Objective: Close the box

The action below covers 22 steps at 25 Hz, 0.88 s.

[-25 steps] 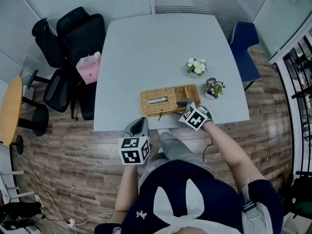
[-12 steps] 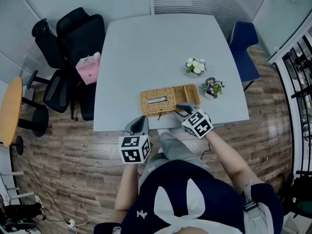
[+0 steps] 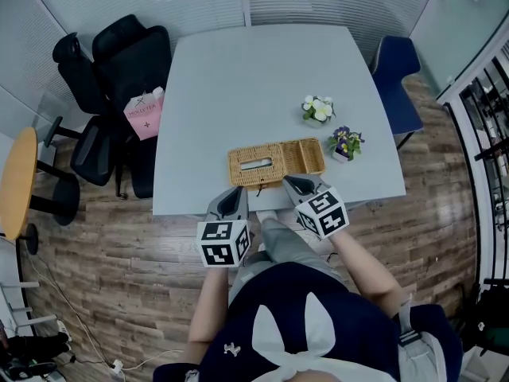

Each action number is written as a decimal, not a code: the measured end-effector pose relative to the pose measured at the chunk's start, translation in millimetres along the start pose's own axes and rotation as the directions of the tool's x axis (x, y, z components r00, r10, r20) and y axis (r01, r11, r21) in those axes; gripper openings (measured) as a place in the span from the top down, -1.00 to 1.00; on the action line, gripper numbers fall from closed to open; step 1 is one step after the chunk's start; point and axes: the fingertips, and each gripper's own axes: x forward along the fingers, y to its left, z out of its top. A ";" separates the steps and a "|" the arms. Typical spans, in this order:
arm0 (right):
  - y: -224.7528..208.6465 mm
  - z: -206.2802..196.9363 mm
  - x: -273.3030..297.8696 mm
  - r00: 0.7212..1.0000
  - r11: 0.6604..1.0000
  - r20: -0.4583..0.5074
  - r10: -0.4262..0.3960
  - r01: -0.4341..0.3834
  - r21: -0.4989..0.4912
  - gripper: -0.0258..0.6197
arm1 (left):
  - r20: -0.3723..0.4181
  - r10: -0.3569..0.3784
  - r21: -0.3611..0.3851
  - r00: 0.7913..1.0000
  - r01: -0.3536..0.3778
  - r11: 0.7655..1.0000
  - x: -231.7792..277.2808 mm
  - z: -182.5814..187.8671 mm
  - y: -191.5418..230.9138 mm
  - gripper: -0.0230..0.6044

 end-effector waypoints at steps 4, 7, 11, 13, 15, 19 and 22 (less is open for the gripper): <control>11.3 2.8 -7.0 1.000 0.999 0.021 0.015 -0.016 0.044 0.91 | 0.009 -0.007 -0.003 1.000 0.007 1.000 0.1 1.1 -5.7 0.85; 19.5 4.5 -12.2 0.999 0.999 0.035 0.022 -0.024 0.049 0.91 | 0.013 -0.012 -0.001 1.000 0.012 1.000 -0.8 -0.3 -9.5 0.85; 25.1 7.4 -18.4 0.998 0.998 0.050 0.026 -0.029 0.047 0.91 | 0.018 -0.019 0.001 1.000 0.019 1.000 -3.2 -0.8 -15.8 0.85; 26.7 9.5 -20.3 0.998 0.999 0.057 0.026 -0.029 0.045 0.91 | 0.021 -0.021 0.002 1.000 0.021 1.000 -4.5 -0.7 -17.8 0.85; 27.8 11.4 -21.7 0.998 0.999 0.060 0.025 -0.028 0.039 0.92 | 0.024 -0.021 0.003 0.999 0.021 1.000 -5.6 -0.7 -18.9 0.85; 30.6 12.8 -25.7 0.997 0.999 0.068 0.022 -0.024 0.029 0.91 | 0.029 -0.021 0.006 0.999 0.021 1.000 -8.8 -2.6 -21.8 0.85; 32.8 11.0 -27.8 0.998 1.000 0.065 0.020 -0.021 0.016 0.92 | 0.032 -0.022 0.008 0.999 0.021 1.000 -10.7 -4.0 -24.3 0.85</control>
